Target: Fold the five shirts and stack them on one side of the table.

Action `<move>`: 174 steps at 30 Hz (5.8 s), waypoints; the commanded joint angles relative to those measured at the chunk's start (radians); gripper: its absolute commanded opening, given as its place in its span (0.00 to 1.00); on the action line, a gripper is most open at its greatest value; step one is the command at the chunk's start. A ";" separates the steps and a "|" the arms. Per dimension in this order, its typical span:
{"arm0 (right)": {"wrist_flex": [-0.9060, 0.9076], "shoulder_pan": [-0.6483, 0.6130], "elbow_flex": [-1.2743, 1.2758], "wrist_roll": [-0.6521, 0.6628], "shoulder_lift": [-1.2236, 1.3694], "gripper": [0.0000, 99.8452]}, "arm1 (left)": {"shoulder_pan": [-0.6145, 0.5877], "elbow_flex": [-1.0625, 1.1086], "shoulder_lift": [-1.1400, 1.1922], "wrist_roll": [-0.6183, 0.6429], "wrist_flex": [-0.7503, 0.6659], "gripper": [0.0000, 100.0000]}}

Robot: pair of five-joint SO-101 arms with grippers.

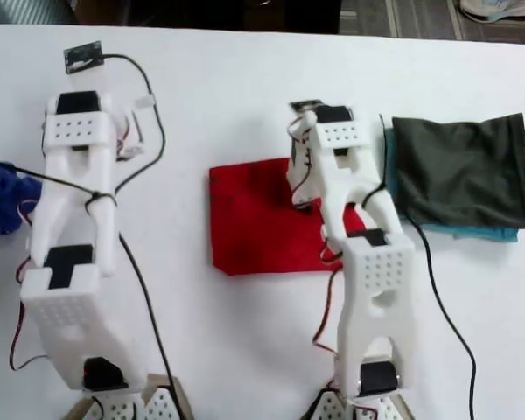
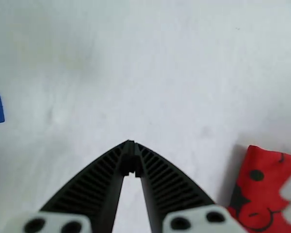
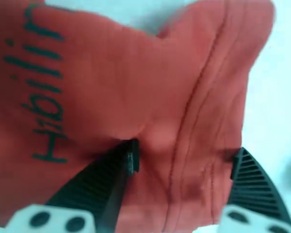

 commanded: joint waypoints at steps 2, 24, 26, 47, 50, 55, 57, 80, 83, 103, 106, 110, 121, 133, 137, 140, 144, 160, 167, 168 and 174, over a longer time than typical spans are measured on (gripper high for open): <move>0.038 0.031 -0.003 0.044 0.074 0.31 | -0.009 -0.001 -0.058 0.008 -0.017 0.03; 0.051 -0.015 -0.021 0.232 0.096 0.02 | -0.074 0.228 -0.064 0.008 -0.301 0.03; 0.041 -0.005 -0.055 0.224 0.096 0.02 | -0.074 0.228 -0.064 0.008 -0.301 0.03; 0.139 0.059 -0.218 0.173 -0.041 0.24 | -0.072 0.237 -0.060 0.006 -0.328 0.03; 0.139 0.061 -0.210 0.175 -0.070 0.24 | -0.072 0.237 -0.060 0.006 -0.328 0.03; 0.114 0.062 -0.130 0.175 -0.068 0.30 | -0.072 0.237 -0.060 0.006 -0.328 0.03; 0.093 0.064 -0.098 0.175 -0.068 0.32 | -0.072 0.237 -0.060 0.008 -0.328 0.03; 0.051 -0.107 -0.083 0.204 0.117 0.19 | -0.072 0.237 -0.060 0.008 -0.328 0.03; 0.064 -0.099 -0.107 0.209 0.147 0.12 | -0.072 0.237 -0.060 0.008 -0.328 0.03; 0.101 0.119 -0.100 0.331 -0.466 0.02 | -0.060 0.228 0.100 0.008 -0.373 0.03; 0.116 0.183 -0.101 0.373 -0.503 0.02 | -0.060 0.226 0.138 0.008 -0.377 0.03; 0.116 0.303 -0.103 0.443 -0.527 0.02 | -0.055 0.226 0.147 0.009 -0.373 0.03; 0.116 0.472 -0.264 0.632 -0.541 0.02 | -0.055 0.229 0.150 0.009 -0.377 0.03; 0.082 0.605 -0.416 0.666 -0.503 0.02 | -0.055 0.234 0.150 0.009 -0.377 0.03; -0.001 0.671 -0.416 0.692 -0.430 0.02 | -0.055 0.234 0.150 0.009 -0.377 0.03; -0.039 0.685 -0.417 0.692 -0.360 0.02 | -0.055 0.234 0.150 0.009 -0.377 0.03; -0.105 0.687 -0.417 0.692 -0.278 0.02 | -0.055 0.236 0.150 0.009 -0.377 0.03; -0.372 0.765 -0.417 0.736 -0.084 0.02 | -0.057 0.236 0.150 0.009 -0.377 0.03; -0.392 0.783 -0.417 0.727 -0.059 0.11 | -0.057 0.236 0.150 0.009 -0.377 0.03; -0.392 0.782 -0.417 0.709 -0.059 0.17 | -0.057 0.236 0.150 0.009 -0.377 0.03; -0.384 0.765 -0.463 0.677 -0.101 0.33 | -0.057 0.236 0.150 0.009 -0.377 0.03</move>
